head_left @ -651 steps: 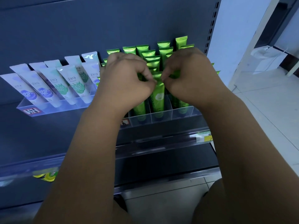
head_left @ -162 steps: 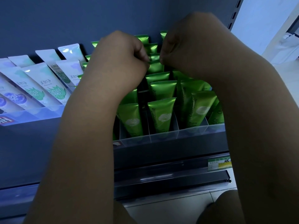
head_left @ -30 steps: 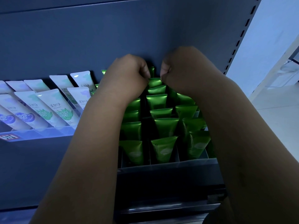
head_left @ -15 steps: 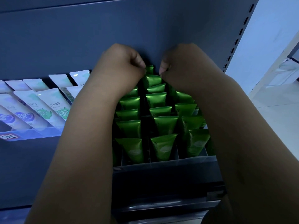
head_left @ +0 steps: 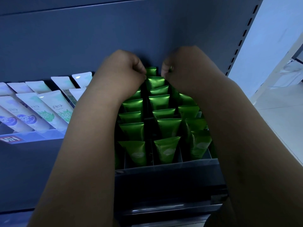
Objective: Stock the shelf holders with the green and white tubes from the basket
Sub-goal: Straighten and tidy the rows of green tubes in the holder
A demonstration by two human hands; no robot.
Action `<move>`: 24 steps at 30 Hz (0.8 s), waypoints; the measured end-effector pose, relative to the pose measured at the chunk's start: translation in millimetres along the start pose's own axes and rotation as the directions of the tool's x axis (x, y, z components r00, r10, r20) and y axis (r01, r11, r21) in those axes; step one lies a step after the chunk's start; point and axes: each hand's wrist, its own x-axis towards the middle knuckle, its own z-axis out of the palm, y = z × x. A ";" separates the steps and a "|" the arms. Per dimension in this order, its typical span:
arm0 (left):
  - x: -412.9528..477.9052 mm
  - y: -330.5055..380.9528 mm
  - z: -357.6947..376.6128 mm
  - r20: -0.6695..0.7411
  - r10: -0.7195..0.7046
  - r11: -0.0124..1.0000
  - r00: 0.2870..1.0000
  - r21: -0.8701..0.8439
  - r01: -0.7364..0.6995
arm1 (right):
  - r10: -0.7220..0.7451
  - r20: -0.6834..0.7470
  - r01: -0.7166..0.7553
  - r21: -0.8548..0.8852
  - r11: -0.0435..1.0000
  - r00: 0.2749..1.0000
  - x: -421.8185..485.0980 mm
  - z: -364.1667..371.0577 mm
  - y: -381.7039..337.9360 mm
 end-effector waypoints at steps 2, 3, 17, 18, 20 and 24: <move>0.3 -0.5 2.3 0.009 0.005 1.000 1.000 0.013 -0.005 | 0.000 0.019 0.000 -0.005 1.000 1.000 0.6 -0.2 -0.4; 0.5 -1.0 3.3 0.013 0.006 1.000 1.000 0.017 -0.006 | -0.006 0.010 0.006 -0.002 1.000 1.000 0.5 0.2 -0.6; 1.9 7.1 -24.5 -0.024 0.099 0.993 0.995 0.074 -0.097 | 0.009 -0.143 0.009 0.124 0.992 0.990 4.4 -11.1 -6.2; 6.4 7.8 -24.4 -0.018 0.118 0.988 0.993 0.101 -0.115 | 0.013 -0.135 0.005 0.133 0.991 0.991 6.3 -12.7 -6.7; 16.9 8.5 -22.1 0.010 0.149 0.979 0.989 0.143 -0.148 | 0.019 -0.109 -0.003 0.139 0.990 0.994 12.4 -15.6 -8.1; 38.8 3.3 -10.2 0.104 0.212 0.932 0.972 0.279 -0.233 | -0.035 -0.062 0.039 0.067 0.997 0.997 25.8 -19.8 -12.3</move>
